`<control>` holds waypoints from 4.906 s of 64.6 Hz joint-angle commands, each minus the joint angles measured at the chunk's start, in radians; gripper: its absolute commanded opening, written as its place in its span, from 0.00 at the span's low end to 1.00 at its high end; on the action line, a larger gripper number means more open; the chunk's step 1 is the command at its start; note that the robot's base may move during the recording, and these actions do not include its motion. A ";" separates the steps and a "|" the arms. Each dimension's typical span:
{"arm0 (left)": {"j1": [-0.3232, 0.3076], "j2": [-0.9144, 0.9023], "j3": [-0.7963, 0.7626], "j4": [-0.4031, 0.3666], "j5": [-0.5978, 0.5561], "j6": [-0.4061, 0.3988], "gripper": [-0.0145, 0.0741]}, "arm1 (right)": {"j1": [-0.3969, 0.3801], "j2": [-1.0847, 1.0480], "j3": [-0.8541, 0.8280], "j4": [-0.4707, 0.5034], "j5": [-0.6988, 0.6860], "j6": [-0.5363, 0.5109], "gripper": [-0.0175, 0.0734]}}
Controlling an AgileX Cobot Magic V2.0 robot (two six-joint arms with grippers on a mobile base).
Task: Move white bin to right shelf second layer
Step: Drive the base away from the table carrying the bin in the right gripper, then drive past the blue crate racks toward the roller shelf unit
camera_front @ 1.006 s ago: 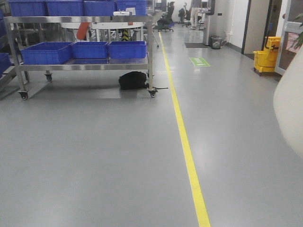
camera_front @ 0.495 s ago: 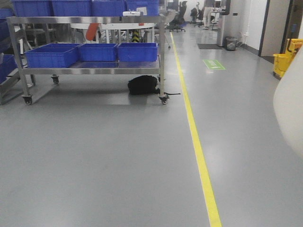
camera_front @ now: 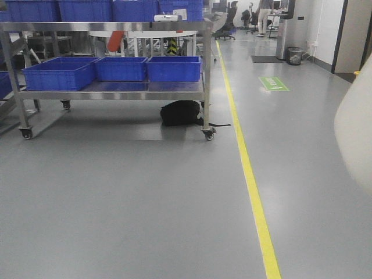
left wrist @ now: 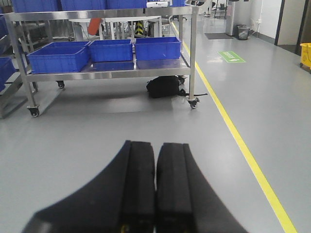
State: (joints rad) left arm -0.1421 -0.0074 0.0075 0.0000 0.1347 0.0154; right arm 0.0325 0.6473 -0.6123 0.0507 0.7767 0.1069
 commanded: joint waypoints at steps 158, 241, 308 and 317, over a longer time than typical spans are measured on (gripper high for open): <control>-0.004 -0.015 0.037 0.000 -0.087 -0.003 0.26 | -0.005 -0.003 -0.031 0.008 -0.081 -0.004 0.24; -0.004 -0.015 0.037 0.000 -0.087 -0.003 0.26 | -0.005 -0.003 -0.031 0.008 -0.081 -0.004 0.24; -0.004 -0.015 0.037 0.000 -0.087 -0.003 0.26 | -0.005 -0.003 -0.031 0.008 -0.081 -0.004 0.24; -0.004 -0.015 0.037 0.000 -0.087 -0.003 0.26 | -0.005 -0.003 -0.031 0.008 -0.081 -0.004 0.24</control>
State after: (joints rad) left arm -0.1421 -0.0074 0.0075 0.0000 0.1347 0.0154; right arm 0.0325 0.6459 -0.6123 0.0508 0.7767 0.1069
